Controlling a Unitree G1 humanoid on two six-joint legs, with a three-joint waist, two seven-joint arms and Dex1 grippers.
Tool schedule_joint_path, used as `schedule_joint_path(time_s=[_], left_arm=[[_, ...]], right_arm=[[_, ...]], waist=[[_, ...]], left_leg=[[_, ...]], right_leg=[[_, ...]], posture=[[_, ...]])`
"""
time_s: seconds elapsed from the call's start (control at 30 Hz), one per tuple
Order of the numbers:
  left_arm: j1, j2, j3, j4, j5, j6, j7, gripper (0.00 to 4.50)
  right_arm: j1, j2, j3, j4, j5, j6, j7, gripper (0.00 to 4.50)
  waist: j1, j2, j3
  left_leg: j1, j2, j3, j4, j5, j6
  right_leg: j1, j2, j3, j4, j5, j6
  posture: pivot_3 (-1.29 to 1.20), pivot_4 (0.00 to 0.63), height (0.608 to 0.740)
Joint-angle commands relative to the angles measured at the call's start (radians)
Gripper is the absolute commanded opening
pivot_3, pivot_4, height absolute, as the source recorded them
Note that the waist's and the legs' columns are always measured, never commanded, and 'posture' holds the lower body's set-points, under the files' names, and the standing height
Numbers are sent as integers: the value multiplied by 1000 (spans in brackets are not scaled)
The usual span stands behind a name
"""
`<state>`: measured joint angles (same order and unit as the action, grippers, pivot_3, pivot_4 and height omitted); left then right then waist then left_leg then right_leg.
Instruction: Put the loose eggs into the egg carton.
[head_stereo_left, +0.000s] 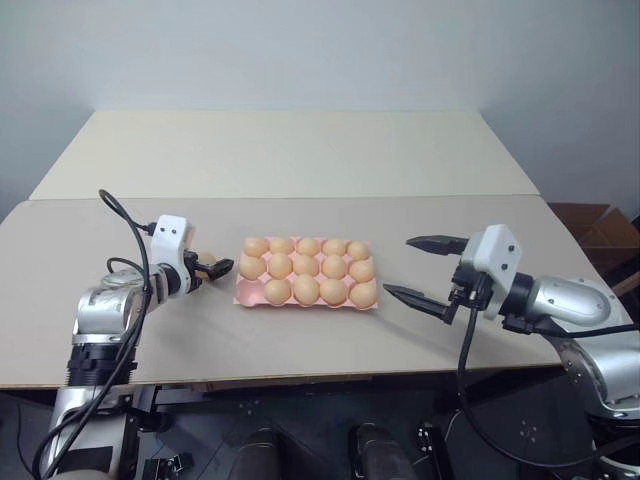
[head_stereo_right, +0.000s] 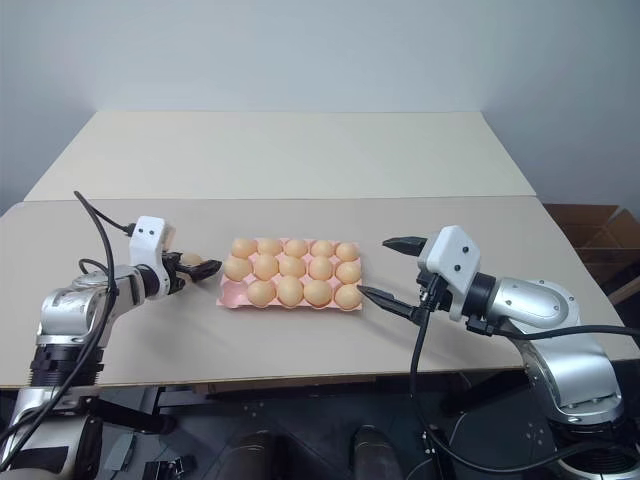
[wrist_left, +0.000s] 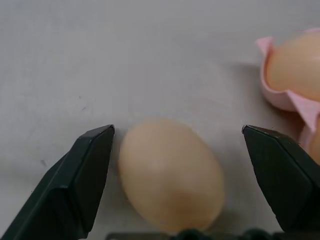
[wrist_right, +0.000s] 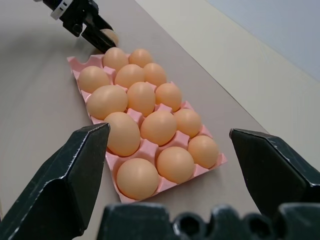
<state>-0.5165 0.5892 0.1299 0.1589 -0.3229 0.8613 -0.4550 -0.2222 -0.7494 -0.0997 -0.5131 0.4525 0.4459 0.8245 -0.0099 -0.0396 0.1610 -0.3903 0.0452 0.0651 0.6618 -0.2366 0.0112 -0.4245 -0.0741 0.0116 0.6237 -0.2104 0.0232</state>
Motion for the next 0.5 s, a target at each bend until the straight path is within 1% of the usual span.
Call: schedule_joint_path(time_s=[0.03, 0.13, 0.17, 0.23, 0.3, 0.4, 0.5], left_arm=[[-30, 8, 3, -4, 12, 2, 2, 3232], [-27, 14, 8, -23, 15, -1, 0, 2263], [-23, 22, 7, -45, 15, -6, -7, 2102], [-12, 41, 1, -97, 22, -35, -23, 2057], [11, 66, 6, -183, -11, -79, -98, 2057], [54, 101, 1, -320, -98, -85, -241, 2057], [98, 120, -24, -387, -130, -94, -319, 2057]], right_arm=[[-3, 0, -37, -38, 6, -10, -23, 4500], [-5, 3, -38, -40, 9, -4, -37, 4500], [-6, 4, -38, -41, 12, -3, -41, 4500], [-8, 4, -38, -42, 15, -2, -49, 4500], [-6, 3, -38, -43, 16, 2, -56, 4500], [-6, 3, -35, -43, 14, 8, -63, 4500], [-10, 4, -29, -44, 12, 15, -73, 4500]], waist=[[-1, 0, 0], [-1, 0, 0], [-1, 0, 0], [-1, 0, 0], [-1, 0, 0], [-1, 0, 0], [-1, 0, 0]], left_leg=[[0, 0, 0, 0, 0, 0], [0, 0, 0, 0, 0, 0], [0, 0, 0, 0, 0, 0], [0, 0, 0, 0, 0, 0], [-1, 0, 0, 0, 0, 0], [-1, 0, 0, 0, 0, 0], [0, -1, 1, 0, 0, 0]], right_leg=[[0, 0, 0, 0, 0, 0], [0, 0, 0, 0, 0, 0], [0, 0, 0, 0, 0, 0], [0, 0, 0, 0, 0, 0], [0, -1, 0, 0, 0, 0], [-1, -1, 0, 0, 0, 0], [0, -2, 1, 0, 0, 0]], posture=[[0, 150, 740], [0, 150, 740], [0, 150, 740], [0, 150, 740], [0, 150, 740], [0, 150, 740], [0, 150, 740]])
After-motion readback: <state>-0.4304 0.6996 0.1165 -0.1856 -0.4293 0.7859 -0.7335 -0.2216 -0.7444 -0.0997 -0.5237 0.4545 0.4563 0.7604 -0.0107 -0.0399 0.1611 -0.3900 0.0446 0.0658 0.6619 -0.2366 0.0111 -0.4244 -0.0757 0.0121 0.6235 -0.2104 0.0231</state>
